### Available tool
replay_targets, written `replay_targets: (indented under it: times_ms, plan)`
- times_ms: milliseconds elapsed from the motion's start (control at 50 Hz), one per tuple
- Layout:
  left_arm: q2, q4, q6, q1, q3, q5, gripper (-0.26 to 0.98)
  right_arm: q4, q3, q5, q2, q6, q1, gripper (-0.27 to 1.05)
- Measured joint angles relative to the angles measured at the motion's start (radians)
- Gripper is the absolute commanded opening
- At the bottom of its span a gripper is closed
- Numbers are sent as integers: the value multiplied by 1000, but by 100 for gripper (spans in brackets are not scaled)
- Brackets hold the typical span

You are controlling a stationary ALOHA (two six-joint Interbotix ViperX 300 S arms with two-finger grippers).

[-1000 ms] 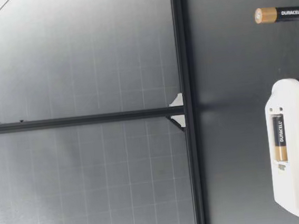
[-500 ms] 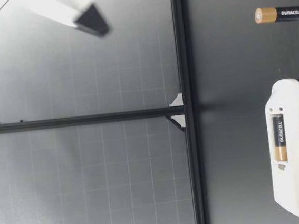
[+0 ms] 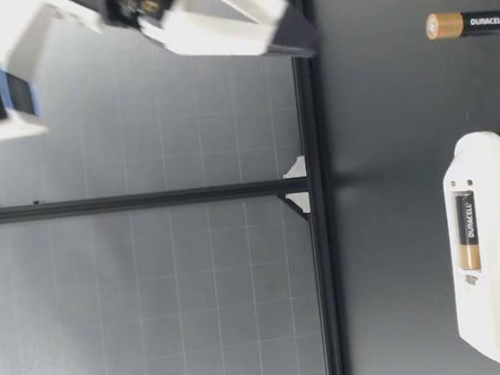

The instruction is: Place the battery into the slot of the remote controller.

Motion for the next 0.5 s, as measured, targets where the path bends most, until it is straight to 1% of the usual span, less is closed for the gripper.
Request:
replay_targets:
  times_ms: [100,180,500]
  plan:
    - [0,2,0,0,5,0,-14,0,-6,3,21,-2,2,37]
    - [0,0,0,0,5,0,-14,0,-8,3,37,-8,0,43]
    - [0,2,0,2,11,0,-14,0,-8,-2,106,-9,0,43]
